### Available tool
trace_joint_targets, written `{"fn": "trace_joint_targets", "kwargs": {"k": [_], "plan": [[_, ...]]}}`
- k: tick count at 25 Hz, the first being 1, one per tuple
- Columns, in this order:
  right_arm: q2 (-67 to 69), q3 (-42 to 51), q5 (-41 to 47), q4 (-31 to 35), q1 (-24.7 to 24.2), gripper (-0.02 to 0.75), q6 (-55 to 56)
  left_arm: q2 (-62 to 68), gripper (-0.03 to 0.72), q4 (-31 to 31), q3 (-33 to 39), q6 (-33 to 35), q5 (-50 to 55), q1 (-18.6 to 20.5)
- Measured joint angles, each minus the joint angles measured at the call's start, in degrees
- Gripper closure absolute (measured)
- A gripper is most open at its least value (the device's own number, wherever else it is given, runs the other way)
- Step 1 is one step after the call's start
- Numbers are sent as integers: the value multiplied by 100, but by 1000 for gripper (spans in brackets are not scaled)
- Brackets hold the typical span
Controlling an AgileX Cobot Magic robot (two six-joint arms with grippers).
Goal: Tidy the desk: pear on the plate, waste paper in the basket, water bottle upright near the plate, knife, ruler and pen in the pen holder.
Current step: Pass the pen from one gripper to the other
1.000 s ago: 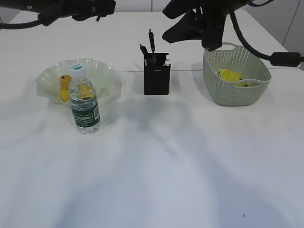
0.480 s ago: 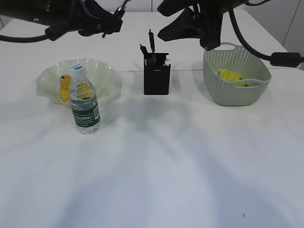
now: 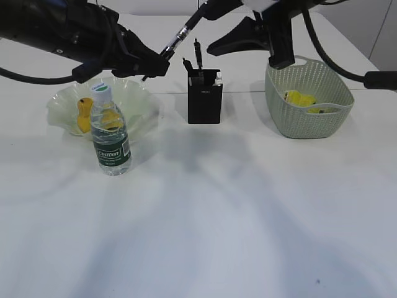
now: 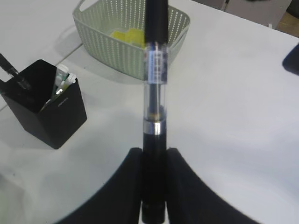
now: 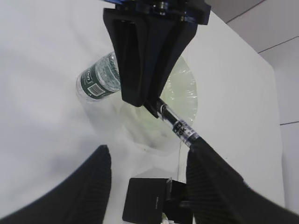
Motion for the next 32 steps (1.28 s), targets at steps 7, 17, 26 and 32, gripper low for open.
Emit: {"fn": "trace_joint_targets", "kwargs": {"k": [7,17,26,32], "plan": [[0,0,11,0,0,351,-1029,0,591,242,0,-175,58,-105],[0,0,-145,-815,495,351,-1204,0,591,543,0,-451,283,-219],[80,199,-485,-1499,681,351,-976,0,591,928,-89,-695,630,-219],[269,208,-757,-1545,695,351,-961,8,591,1128,-118,-854,800,-219]]}}
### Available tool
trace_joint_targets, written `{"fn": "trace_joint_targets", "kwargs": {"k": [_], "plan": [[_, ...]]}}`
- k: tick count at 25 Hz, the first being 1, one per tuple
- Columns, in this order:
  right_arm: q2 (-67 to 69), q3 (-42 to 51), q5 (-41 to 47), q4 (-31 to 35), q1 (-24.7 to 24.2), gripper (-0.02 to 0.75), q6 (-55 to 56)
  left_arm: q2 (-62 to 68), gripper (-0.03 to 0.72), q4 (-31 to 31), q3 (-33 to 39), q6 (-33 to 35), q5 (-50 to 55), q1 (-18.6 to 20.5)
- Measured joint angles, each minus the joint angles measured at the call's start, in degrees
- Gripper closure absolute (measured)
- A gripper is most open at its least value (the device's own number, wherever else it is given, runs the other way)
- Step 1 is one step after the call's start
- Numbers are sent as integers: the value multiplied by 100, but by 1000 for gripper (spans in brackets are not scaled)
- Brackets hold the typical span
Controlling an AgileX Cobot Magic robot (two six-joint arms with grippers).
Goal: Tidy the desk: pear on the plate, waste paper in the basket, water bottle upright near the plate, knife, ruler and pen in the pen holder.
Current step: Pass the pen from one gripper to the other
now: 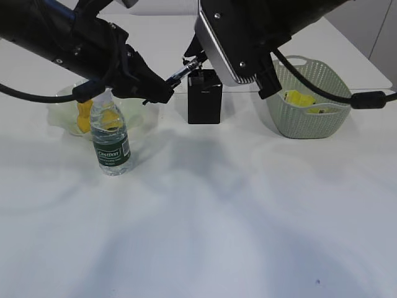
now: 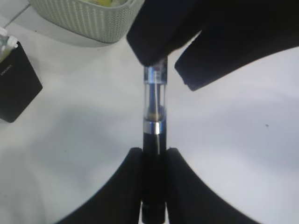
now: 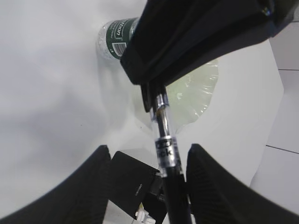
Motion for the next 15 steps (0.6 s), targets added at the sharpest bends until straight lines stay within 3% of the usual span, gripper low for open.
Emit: {"fn": "trace_joint_targets", "kwargs": {"k": [15], "plan": [[34,0,17,0,362,351,220,0,591,94,0,-54,54,-37]]}}
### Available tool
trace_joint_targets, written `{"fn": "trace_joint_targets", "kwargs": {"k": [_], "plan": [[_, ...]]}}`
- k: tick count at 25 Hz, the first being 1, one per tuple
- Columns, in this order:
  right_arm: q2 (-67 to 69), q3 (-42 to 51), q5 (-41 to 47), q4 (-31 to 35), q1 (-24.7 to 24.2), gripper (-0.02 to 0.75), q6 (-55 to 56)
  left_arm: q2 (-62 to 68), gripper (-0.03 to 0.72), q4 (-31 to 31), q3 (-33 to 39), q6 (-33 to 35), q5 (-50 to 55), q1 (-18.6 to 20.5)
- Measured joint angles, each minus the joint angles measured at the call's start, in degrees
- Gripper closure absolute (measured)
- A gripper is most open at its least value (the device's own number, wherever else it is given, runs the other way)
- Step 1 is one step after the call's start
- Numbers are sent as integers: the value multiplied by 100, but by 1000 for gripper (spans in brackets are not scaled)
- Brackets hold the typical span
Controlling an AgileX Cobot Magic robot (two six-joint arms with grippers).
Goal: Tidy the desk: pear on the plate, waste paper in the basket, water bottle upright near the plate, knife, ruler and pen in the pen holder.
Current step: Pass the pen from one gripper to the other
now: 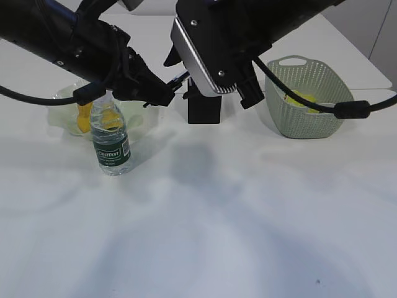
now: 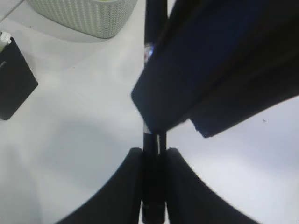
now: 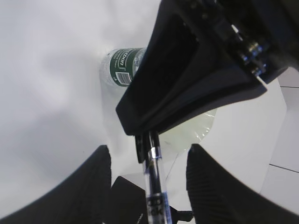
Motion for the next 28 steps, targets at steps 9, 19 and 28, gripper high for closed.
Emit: {"fn": "trace_joint_targets", "kwargs": {"k": [9,19,28], "plan": [[141,0,-113,0,23,351,23,0,591,0,0,-4,71,-7],[338,0,-224,0,23,366,23,0,591,29,0,-13,148,-7],[338,0,-336,0,23,528,23,0,591,43,0,-13,148,-7]]}}
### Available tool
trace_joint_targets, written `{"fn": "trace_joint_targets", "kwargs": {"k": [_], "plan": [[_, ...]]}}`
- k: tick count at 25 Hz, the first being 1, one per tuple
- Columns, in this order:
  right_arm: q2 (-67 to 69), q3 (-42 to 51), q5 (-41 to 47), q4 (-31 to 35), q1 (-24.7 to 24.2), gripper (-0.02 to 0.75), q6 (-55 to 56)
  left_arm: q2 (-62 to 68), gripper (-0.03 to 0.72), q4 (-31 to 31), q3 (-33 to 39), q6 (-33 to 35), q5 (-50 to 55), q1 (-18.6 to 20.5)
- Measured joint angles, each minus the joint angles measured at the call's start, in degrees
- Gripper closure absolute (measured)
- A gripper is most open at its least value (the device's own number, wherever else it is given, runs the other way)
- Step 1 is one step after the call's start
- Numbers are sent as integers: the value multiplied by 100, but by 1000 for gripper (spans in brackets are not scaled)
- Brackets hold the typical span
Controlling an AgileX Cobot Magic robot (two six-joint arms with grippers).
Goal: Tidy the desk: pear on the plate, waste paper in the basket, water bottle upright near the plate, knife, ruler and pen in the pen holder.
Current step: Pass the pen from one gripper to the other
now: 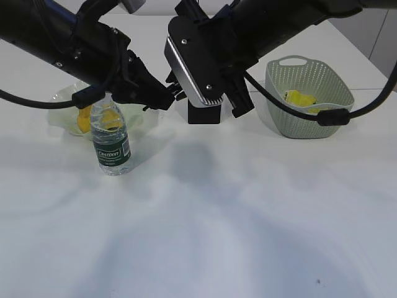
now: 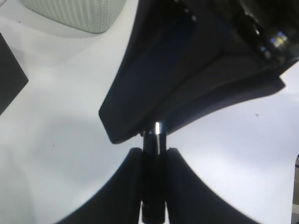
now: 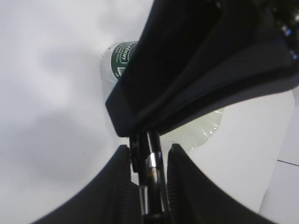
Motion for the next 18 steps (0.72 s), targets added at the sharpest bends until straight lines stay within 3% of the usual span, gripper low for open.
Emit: {"fn": "trace_joint_targets", "kwargs": {"k": [9,18], "plan": [[0,0,-28,-45,0,643,0,0,591,0,-21,0,0,-17],[0,13,-28,-46,0,657,0,0,591,33,-21,0,0,-41]]}}
